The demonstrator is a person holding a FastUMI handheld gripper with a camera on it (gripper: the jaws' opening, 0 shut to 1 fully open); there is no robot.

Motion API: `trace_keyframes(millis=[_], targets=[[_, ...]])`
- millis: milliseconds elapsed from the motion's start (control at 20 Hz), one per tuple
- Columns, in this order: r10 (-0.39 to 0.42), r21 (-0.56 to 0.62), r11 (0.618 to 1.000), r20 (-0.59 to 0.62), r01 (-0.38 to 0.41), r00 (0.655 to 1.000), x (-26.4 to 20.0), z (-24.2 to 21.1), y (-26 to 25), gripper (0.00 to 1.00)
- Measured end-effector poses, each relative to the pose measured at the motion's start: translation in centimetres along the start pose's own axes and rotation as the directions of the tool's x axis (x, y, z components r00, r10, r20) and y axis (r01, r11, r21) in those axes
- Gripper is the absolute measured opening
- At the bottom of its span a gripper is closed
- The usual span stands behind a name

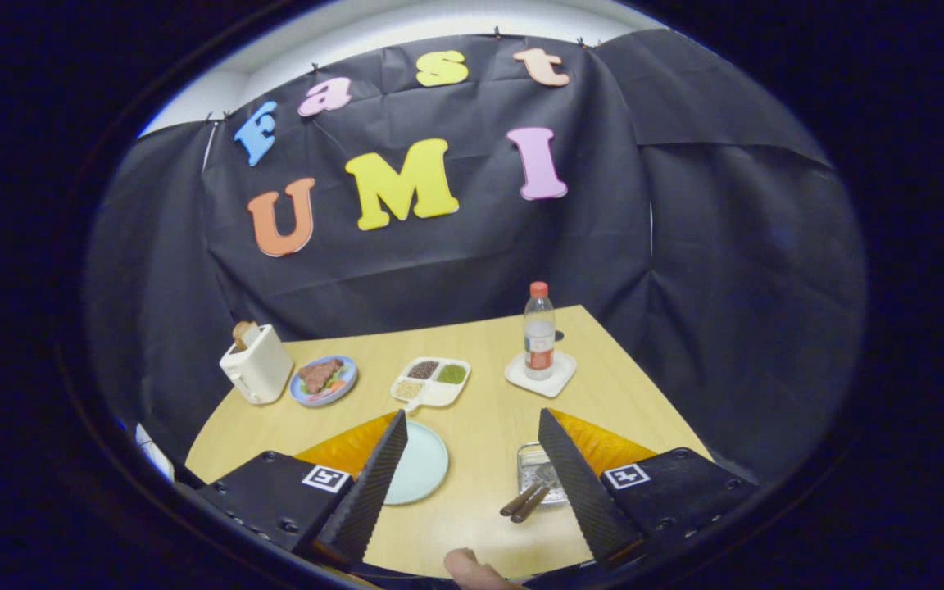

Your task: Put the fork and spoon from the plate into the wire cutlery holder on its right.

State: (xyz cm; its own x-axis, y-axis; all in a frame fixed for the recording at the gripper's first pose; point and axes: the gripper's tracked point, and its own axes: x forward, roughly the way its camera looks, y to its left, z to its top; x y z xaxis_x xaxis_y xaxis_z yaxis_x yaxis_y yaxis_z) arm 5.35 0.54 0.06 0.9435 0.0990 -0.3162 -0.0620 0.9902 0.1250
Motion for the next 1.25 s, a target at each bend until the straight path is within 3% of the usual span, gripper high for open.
trace_keyframes(millis=[300,500,650,1250], targets=[[0.024,-0.064,0.998,0.232,-0.010,0.972,-4.5,1.7,5.7,0.96],[0.064,-0.108,0.994,0.316,-0.031,0.946,-6.4,1.1,8.8,0.96],[0.033,-0.136,0.990,0.395,0.023,0.918,-7.1,0.6,9.5,0.96],[0.072,-0.160,0.987,0.423,-0.004,0.903,-8.4,-4.0,10.3,0.96]])
